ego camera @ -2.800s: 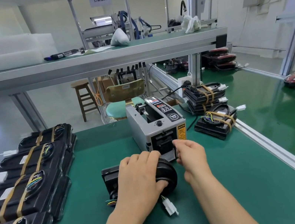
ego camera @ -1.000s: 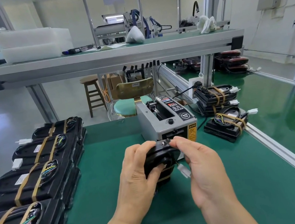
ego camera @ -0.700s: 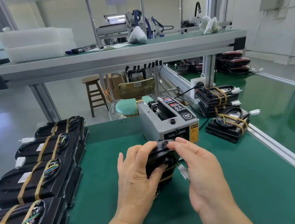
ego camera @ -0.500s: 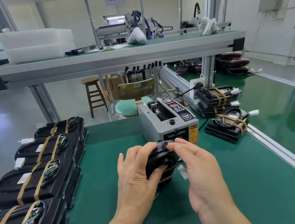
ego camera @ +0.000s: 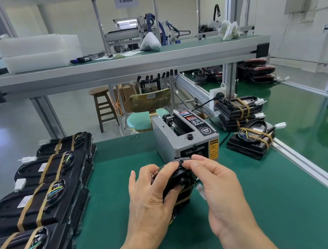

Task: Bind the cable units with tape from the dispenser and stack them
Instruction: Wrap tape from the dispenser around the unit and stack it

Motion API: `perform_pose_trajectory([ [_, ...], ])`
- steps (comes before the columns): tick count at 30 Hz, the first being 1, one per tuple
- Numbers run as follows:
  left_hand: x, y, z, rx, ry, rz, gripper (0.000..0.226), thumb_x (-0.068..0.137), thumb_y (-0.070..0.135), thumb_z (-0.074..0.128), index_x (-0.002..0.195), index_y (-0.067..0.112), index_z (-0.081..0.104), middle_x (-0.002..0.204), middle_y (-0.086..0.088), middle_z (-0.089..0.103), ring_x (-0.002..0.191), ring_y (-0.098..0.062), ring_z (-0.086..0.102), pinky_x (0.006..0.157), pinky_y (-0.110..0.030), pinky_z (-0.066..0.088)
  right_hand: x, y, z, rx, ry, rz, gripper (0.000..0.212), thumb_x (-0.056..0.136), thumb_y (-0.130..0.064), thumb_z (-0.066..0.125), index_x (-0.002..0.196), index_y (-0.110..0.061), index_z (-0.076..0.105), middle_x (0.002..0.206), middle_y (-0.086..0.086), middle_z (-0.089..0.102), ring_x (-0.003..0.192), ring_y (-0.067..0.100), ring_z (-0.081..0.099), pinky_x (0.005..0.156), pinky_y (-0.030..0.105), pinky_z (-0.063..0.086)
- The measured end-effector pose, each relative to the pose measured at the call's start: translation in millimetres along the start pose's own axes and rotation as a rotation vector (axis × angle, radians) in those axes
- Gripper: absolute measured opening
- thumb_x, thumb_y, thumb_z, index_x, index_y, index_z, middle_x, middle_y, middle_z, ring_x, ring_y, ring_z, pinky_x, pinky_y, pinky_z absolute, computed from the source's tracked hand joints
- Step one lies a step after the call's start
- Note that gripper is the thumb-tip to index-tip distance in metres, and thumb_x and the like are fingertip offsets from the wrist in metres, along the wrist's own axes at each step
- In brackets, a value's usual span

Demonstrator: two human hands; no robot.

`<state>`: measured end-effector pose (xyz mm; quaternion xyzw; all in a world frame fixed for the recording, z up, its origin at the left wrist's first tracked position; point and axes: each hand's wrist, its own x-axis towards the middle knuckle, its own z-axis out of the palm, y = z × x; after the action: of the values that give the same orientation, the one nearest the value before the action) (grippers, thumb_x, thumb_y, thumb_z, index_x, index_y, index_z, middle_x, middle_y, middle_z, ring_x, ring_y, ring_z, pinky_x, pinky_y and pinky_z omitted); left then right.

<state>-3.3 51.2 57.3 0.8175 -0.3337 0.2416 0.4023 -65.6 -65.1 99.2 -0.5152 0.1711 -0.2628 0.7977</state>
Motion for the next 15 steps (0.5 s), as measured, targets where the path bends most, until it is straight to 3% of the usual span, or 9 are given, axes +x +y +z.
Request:
perform_pose_trajectory([
  [6, 1.3, 0.9, -1.6, 0.002, -0.025, -0.009, 0.066, 0.080, 0.012, 0.077, 0.130, 0.044, 0.049, 0.101, 0.010, 0.045, 0.104, 0.000, 0.040, 0.097, -0.064, 0.039, 3.2, 2.9, -3.1, -0.101, 0.014, -0.079, 0.023, 0.089, -0.009, 0.066, 0.074, -0.020, 0.080, 0.111, -0.010, 0.067, 0.073, -0.010, 0.063, 0.055, 0.005, 0.045],
  [10, 0.3, -0.7, -3.5, -0.018, -0.016, -0.056, 0.060, 0.083, 0.020, 0.074, 0.129, 0.048, 0.047, 0.101, 0.010, 0.045, 0.101, -0.007, 0.044, 0.098, -0.060, 0.040, 9.6, 5.9, -10.1, -0.161, 0.089, -0.166, 0.019, 0.090, -0.006, 0.065, 0.083, -0.021, 0.075, 0.095, 0.000, 0.073, 0.070, -0.004, 0.063, 0.060, 0.008, 0.046],
  [15, 0.8, 0.2, -6.7, 0.000, -0.030, -0.089, 0.060, 0.084, 0.021, 0.074, 0.129, 0.050, 0.047, 0.101, 0.010, 0.046, 0.098, -0.016, 0.047, 0.098, -0.056, 0.041, 18.2, 18.0, -16.6, -0.254, 0.057, -0.136, 0.024, 0.093, -0.005, 0.060, 0.097, -0.025, 0.074, 0.088, -0.014, 0.075, 0.077, -0.007, 0.066, 0.066, 0.006, 0.047],
])
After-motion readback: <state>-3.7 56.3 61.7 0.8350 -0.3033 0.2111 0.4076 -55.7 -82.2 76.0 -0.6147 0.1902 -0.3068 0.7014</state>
